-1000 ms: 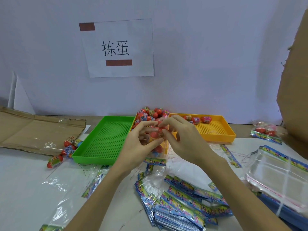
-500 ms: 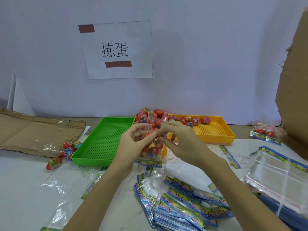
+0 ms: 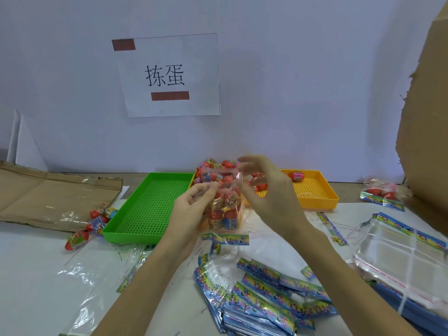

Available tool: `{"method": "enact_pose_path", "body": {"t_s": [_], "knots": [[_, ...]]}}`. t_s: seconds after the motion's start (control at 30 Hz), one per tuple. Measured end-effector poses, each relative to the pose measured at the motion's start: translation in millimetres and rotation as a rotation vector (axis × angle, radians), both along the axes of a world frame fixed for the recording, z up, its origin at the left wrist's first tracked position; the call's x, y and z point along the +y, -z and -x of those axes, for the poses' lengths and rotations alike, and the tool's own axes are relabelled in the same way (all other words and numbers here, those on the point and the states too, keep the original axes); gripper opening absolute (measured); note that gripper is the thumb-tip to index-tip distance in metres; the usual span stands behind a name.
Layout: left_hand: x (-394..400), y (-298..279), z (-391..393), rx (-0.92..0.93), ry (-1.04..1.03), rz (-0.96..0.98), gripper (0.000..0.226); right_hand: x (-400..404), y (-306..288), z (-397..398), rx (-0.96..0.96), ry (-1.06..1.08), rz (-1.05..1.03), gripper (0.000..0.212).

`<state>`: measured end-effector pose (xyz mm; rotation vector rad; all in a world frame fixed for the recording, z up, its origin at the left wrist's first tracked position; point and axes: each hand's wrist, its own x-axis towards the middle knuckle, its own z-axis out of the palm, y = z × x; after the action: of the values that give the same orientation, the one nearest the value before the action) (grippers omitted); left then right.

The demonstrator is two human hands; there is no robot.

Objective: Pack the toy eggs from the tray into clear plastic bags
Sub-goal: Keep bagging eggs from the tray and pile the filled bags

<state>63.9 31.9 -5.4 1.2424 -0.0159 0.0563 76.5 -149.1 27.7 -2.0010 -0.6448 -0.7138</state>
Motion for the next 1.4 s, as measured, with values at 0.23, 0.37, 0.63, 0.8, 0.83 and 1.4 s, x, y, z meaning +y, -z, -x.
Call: {"method": "enact_pose_path", "body": {"t_s": [0.23,0.37,0.63,0.8,0.83,1.4], "knots": [[-3,2,3,0.042,0.03,0.038,0.009,-10,3,-5,0.425,0.113,-0.085,0.034],[-8,3,5,0.027,0.077,0.032,0.011,-19,29,-2,0.599,-0.05,-0.219,0.016],[-11,6,4,-0.01,0.039,-0.022,0.019,-29,36,2,0.634,-0.093,-0.329,0.018],[-14,7,3,0.015,-0.024,-0.025,0.02,-31,31,5,0.657,-0.044,-0.368,0.012],[-14,7,4,0.017,-0.027,-0.032,0.022,-32,32,6,0.664,-0.03,-0.372,0.01],[-25,5,18,-0.493,-0.079,-0.542,0.019,-10,32,24,-0.254,0.185,0.107,0.015]]}}
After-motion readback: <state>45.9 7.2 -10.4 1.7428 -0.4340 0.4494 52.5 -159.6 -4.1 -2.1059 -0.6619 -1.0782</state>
